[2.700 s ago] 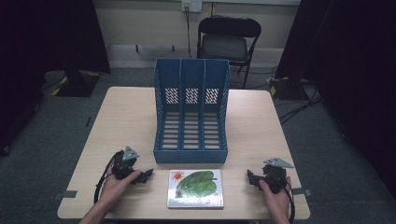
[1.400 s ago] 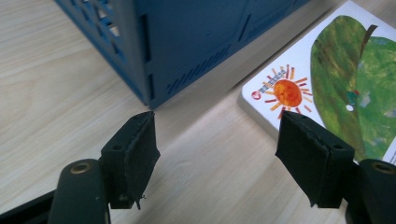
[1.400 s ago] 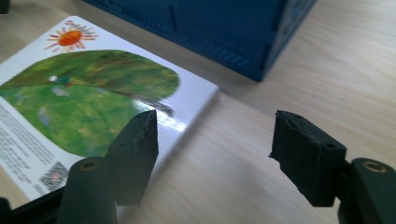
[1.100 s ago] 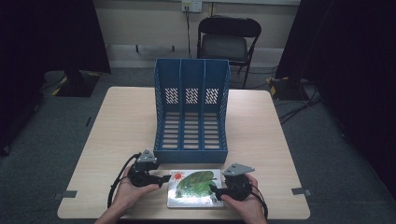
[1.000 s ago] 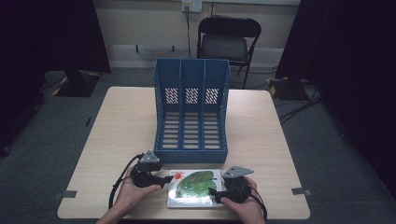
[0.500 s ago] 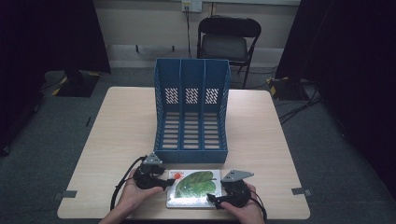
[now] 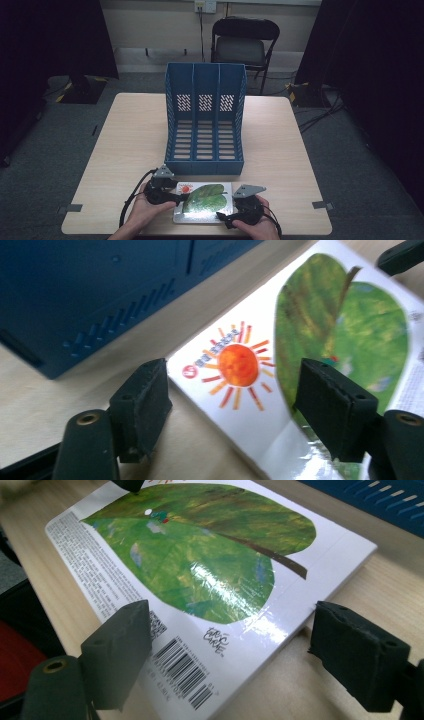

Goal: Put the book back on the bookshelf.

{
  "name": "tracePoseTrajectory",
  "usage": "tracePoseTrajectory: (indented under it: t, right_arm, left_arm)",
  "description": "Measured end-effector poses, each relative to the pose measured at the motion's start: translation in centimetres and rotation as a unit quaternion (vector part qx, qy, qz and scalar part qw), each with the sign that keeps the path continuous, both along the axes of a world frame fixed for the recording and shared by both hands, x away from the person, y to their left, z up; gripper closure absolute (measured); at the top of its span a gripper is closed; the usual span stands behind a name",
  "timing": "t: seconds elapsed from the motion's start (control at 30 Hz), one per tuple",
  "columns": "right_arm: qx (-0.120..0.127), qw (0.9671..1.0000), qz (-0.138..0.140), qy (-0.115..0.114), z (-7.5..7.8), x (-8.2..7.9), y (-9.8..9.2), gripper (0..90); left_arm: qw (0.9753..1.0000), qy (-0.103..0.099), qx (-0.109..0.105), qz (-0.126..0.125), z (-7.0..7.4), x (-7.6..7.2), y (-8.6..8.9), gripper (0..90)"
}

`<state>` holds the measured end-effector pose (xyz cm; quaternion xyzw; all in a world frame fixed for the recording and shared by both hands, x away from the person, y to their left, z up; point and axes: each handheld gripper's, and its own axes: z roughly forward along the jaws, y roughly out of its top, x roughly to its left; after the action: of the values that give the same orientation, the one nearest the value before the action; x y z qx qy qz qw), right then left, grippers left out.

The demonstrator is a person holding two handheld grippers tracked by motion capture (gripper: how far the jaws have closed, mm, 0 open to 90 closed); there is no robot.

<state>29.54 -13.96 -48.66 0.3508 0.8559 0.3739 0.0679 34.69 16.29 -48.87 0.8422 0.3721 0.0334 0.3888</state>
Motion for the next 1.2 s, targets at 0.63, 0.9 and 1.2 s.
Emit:
tracePoseTrajectory:
  t: [0.63,0.9,1.2]
  right_arm:
    - [-0.044,0.9980,0.044,-0.009,-0.6,-1.2,0.7,0.0]
    - [-0.049,0.9979,0.041,-0.015,-0.6,-1.2,0.9,0.0]
    - [-0.069,0.9965,0.037,-0.031,-0.8,-1.4,1.3,0.0]
  left_arm:
    - [0.9971,0.027,-0.069,0.017,0.4,0.5,0.4,18.8]
    - [0.9931,0.036,-0.108,0.028,1.0,0.5,0.8,17.3]
    - [0.9849,0.054,-0.161,0.034,1.2,0.7,1.2,18.6]
